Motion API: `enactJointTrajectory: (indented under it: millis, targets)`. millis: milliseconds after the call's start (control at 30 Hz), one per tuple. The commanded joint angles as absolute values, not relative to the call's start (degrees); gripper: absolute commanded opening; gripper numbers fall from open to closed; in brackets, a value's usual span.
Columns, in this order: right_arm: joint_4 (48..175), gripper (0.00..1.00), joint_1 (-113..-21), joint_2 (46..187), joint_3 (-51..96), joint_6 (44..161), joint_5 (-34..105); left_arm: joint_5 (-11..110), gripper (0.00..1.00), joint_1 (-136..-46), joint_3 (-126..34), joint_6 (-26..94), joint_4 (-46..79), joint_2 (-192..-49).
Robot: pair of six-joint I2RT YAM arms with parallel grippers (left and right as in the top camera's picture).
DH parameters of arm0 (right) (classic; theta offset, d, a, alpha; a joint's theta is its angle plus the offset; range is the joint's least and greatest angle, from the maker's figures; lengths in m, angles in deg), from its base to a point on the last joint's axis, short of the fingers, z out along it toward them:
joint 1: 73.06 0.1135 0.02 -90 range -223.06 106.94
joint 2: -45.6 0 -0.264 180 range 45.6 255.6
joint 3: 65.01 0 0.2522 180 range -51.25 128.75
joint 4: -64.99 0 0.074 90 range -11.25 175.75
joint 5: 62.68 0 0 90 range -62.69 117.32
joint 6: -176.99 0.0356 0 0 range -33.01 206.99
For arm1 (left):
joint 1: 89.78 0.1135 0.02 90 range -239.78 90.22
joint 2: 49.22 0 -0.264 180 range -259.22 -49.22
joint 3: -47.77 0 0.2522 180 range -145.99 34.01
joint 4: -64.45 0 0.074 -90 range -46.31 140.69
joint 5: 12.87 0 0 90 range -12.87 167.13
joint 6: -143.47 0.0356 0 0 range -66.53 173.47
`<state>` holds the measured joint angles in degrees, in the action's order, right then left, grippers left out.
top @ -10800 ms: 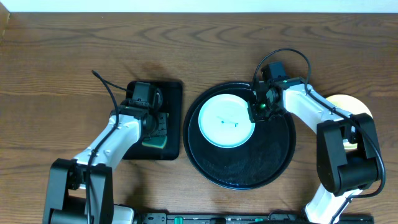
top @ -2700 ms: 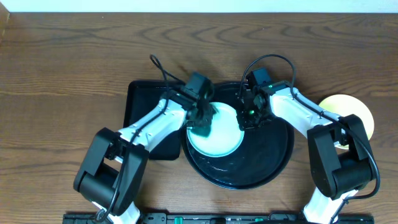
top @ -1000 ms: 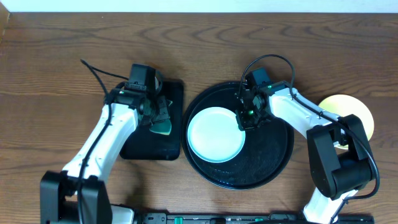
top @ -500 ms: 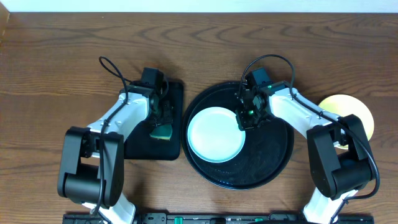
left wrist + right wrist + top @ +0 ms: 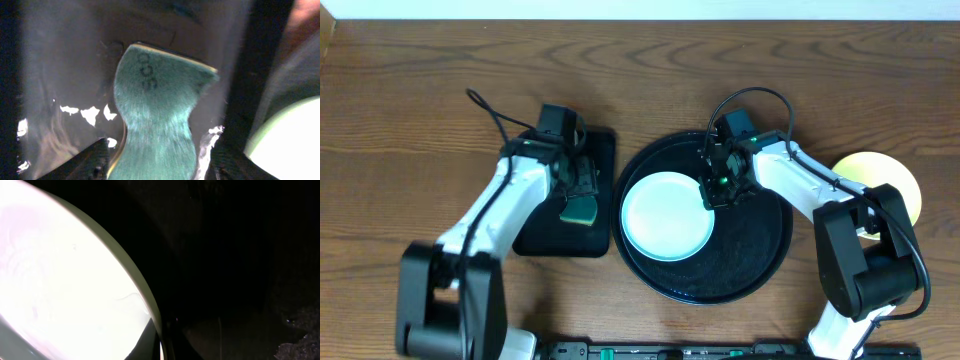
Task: Clean dirty plates on tray and stack at the side
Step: 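Return the sponge to the black tray with the left gripper, then grip the mint plate rim and carry it onto the yellow plate at right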
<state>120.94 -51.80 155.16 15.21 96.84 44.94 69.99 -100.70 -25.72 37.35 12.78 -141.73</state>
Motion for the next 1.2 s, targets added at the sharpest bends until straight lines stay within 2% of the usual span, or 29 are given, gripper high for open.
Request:
enactJointTrajectory:
  millis: [0,100,267,600,867,1167]
  targets:
    - [120.9,0.01,-51.6,155.4,14.6,98.2,42.6,70.1,0.73,-100.5,-26.7,38.4,8.8,-137.2]
    - [120.1,0.01,-51.6,155.4,14.6,99.2,44.7,70.1,0.74,-100.5,-26.4,38.4,5.1,-137.0]
    - [115.1,0.01,-53.4,155.4,14.6,99.0,56.8,70.1,0.74,-100.5,-25.5,38.4,3.3,-137.0]
    - [116.6,0.01,-60.1,154.3,14.7,96.5,58.1,70.1,0.74,-100.5,-25.5,38.4,2.8,-137.0]
    - [122.2,0.01,-61.4,147.5,14.7,95.0,46.1,70.2,0.75,-100.5,-25.5,38.4,3.4,-137.0]
    - [125.4,0.01,-57.7,137.1,14.7,96.2,19.6,70.2,0.75,-100.5,-25.5,38.4,3.9,-137.2]
